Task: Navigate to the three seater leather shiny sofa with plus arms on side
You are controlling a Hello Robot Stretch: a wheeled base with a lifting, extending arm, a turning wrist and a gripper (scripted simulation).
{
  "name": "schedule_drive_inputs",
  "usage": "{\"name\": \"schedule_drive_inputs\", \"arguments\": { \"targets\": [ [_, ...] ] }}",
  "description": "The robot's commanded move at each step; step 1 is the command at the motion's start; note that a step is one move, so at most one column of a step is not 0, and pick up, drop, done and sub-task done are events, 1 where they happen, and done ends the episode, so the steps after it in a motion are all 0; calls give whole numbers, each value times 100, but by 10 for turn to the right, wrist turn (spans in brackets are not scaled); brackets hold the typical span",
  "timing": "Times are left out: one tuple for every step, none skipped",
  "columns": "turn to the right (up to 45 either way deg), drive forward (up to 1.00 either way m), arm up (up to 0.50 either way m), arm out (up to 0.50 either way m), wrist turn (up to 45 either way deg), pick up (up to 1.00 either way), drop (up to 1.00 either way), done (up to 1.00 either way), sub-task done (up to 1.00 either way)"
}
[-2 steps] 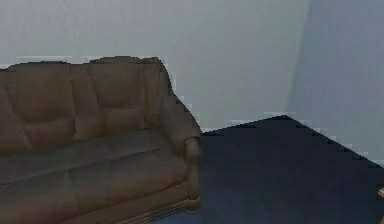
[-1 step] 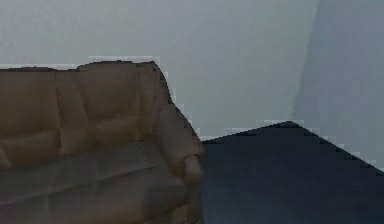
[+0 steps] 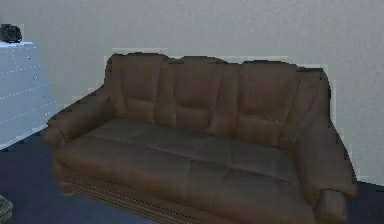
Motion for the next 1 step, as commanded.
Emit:
{"name": "schedule_drive_inputs", "arguments": {
  "targets": [
    [0, 0, 0, 0, 0, 0, 0, 100, 0]
  ]
}}
